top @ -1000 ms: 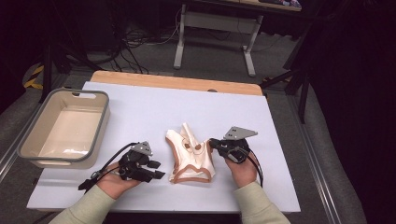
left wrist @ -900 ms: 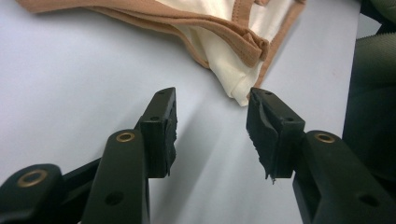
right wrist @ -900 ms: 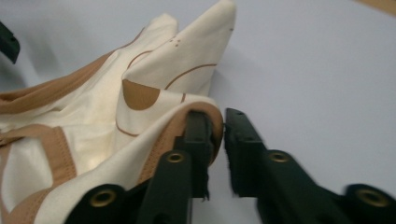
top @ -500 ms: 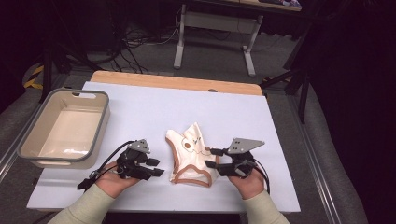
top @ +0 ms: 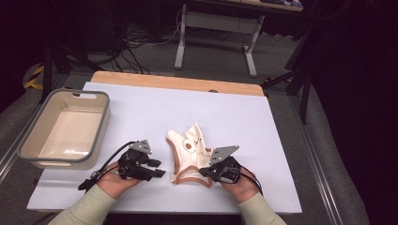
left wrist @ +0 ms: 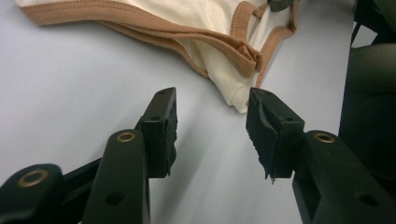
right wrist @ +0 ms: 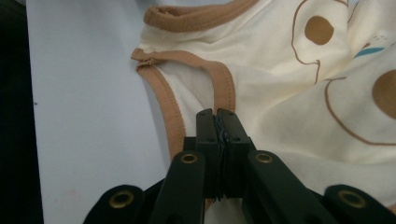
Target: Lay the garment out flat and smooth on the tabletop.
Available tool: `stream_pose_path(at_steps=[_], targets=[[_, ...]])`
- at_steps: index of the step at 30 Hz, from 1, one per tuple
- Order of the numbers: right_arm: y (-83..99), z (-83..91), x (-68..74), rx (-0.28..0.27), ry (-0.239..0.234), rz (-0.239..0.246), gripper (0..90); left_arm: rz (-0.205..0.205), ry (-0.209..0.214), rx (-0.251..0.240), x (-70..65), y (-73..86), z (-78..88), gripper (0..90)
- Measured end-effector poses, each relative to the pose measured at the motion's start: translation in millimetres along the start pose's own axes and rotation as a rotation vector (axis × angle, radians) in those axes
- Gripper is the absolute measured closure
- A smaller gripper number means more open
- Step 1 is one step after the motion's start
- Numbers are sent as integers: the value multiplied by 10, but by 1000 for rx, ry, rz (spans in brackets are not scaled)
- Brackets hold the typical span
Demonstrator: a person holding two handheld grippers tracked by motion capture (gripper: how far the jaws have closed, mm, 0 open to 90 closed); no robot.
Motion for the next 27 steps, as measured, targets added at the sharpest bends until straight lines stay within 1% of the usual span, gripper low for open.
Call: stream_pose_path(at_steps=[1, 2, 4, 5, 6, 8, 9, 10, 11, 12, 13, 14, 15, 16, 17, 18, 19, 23, 24, 27], targets=[[-28, 26, -4, -16, 4, 2, 886, -2, 0, -1, -1, -3, 2, 540], [-65, 65, -15, -47, 2, 0, 886, -2, 1, -3, -4, -4, 3, 541], [-150, 165, -58, -116, -6, -20, 886, 1, 6, -6, -7, -9, 0, 542], [-191, 209, -92, -141, -10, -31, 886, 0, 6, -6, -9, -11, -3, 542], [-232, 237, -136, -154, -12, -35, 886, 0, 8, -6, -15, -10, -9, 542], [-327, 246, -236, -155, -20, -29, 887, -1, 5, -2, -14, -11, -11, 543], [-381, 234, -301, -151, -18, -23, 888, -1, 4, -2, -14, -10, -13, 543], [-435, 223, -388, -147, -5, -18, 890, -2, 3, -2, -13, -10, -11, 543], [-484, 237, -505, -149, 38, -22, 892, -2, 4, -4, -12, -9, -6, 543], [-509, 312, -676, -166, 151, -53, 891, -1, 2, -6, -10, -7, 3, 543], [-492, 456, -894, -223, 304, -128, 890, -2, 3, -12, -2, -7, 16, 544], [-375, 666, -1190, -295, 467, -246, 878, 2, 4, -15, 1, -6, 21, 544], [-275, 769, -1345, -314, 532, -328, 822, 5, 5, -16, 6, -3, 25, 544], [-143, 861, -1499, -310, 604, -411, 635, 5, 5, -14, 9, 1, 28, 545], [-38, 914, -1575, -306, 638, -459, 518, 5, 5, -14, 11, 4, 28, 544], [33, 934, -1571, -304, 627, -484, 527, 4, 6, -13, 16, 6, 29, 544], [75, 922, -1515, -301, 598, -476, 541, 9, 9, -15, 20, 6, 22, 544], [159, 769, -1216, -237, 531, -368, 552, 13, 8, -9, 10, -5, -5, 544], [174, 743, -1147, -243, 503, -358, 557, 6, 6, -8, -4, -8, -9, 544], [222, 660, -963, -275, 383, -352, 589, -1, 5, -15, -33, -22, -26, 543]])
Point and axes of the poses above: each handheld gripper's, and its own axes: z roughly backward along the jaws, y roughly out of its underside, x roughly to its left, the point moved 4 cm from there along -z, roughly forward along the jaws, and after that the axes turned 11 degrees about z, right-handed, at the moved point
